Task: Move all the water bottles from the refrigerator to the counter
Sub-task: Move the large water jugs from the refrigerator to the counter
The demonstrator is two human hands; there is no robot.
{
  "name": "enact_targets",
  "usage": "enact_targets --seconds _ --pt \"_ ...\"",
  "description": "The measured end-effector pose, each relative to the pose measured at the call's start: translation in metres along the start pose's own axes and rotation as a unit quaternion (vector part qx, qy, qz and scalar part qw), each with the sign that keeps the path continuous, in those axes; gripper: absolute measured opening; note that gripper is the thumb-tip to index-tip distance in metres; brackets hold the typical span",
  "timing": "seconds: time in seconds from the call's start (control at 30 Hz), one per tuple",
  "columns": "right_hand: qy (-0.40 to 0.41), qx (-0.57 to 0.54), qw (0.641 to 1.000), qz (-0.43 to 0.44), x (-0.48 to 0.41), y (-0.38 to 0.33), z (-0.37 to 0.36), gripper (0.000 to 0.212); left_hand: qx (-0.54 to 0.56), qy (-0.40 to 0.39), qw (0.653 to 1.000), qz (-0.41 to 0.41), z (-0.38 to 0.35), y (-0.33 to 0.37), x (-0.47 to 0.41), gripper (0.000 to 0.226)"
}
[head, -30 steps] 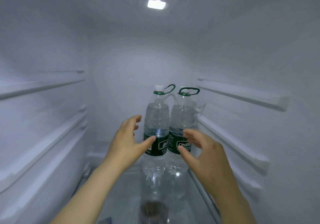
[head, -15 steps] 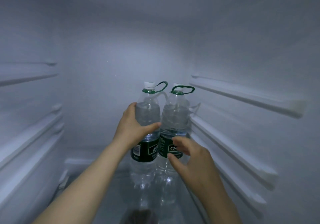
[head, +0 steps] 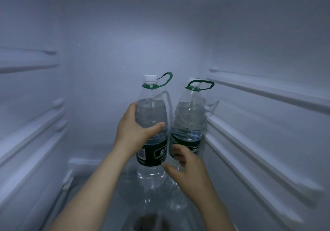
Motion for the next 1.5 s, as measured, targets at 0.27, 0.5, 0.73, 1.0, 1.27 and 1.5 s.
enact_targets --seconds 0.27,0.5,0.73,1.0,1.27,1.5 --pt "-0.056 -0.064 0.996 -0.001 -0.019 0.002 -0.04 0.075 0.016 0.011 1.0 0.004 0.015 -0.006 0.004 0.062" --pt "-0.06 -0.123 0.991 0.0 -0.033 0.008 -0.066 0.088 0.026 0.029 0.999 0.014 0.023 -0.011 0.007 0.055" --pt "-0.027 -0.145 0.989 0.003 -0.028 0.011 -0.069 0.077 0.037 0.038 0.998 0.017 0.031 -0.008 0.018 0.062" --pt "-0.012 -0.129 0.991 0.036 -0.007 -0.007 -0.063 0.073 0.059 0.085 0.995 0.005 0.053 -0.005 0.059 0.068" --pt "-0.031 -0.086 0.993 0.073 0.028 -0.027 -0.049 0.07 0.12 0.092 0.989 -0.011 0.075 0.012 0.098 0.072" --pt "-0.027 -0.072 0.993 0.094 0.056 -0.044 -0.012 0.081 0.12 0.083 0.989 -0.028 0.077 0.05 0.124 0.072"
Point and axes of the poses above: each hand's wrist, its own x-axis away from the middle knuckle, its own z-axis out of the back of the hand, y = z × x, the point moved 6 cm from there along -x, towards the middle knuckle, and after that the axes turned 2 degrees about -z, right-handed, at the moved point
